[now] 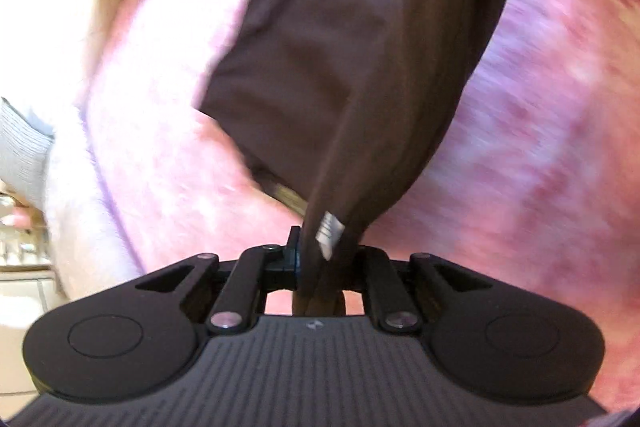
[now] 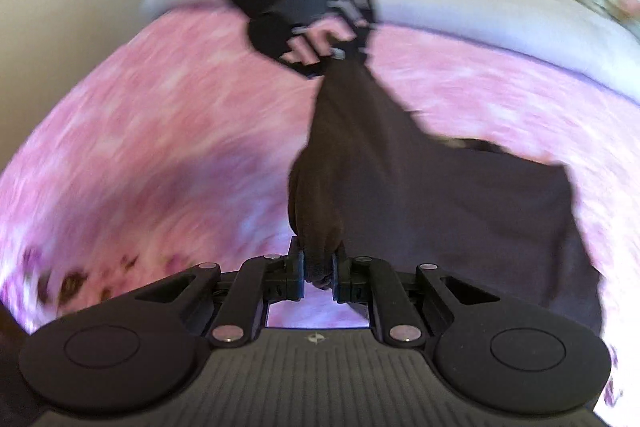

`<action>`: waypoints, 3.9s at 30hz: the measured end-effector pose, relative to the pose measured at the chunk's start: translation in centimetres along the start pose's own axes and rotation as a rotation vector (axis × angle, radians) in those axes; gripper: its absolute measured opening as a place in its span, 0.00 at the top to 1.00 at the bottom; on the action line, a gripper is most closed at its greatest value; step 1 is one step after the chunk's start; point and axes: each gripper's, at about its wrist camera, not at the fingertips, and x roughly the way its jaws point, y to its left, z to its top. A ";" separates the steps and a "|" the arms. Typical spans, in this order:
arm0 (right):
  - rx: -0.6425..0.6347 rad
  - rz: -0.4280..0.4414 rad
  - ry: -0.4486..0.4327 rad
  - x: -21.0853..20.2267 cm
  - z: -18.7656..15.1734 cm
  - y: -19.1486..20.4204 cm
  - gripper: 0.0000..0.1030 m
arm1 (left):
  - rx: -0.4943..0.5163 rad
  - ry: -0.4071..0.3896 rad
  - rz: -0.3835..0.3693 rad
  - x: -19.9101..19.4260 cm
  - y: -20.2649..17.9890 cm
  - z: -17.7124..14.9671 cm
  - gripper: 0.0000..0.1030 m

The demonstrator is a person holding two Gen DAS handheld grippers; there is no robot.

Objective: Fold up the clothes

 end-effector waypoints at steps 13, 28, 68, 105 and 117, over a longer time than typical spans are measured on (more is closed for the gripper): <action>0.482 -0.162 0.021 -0.6 -6.9 -24.1 0.89 | 0.000 0.008 -0.177 16.7 14.8 13.5 0.84; 0.932 -0.118 0.043 4.0 -15.7 -32.2 0.73 | -0.559 -0.024 -0.390 25.4 22.7 10.2 0.44; 0.761 -0.268 0.044 7.6 -14.0 -30.9 1.00 | -1.137 -0.098 -0.421 27.0 17.6 9.9 0.71; 0.456 -0.060 0.125 8.8 -12.1 -9.2 0.80 | -1.362 0.112 -0.174 18.3 6.8 1.4 0.77; 0.478 -0.062 0.288 8.4 -15.2 -8.5 0.79 | -1.404 0.262 -0.135 18.8 7.8 -1.3 0.75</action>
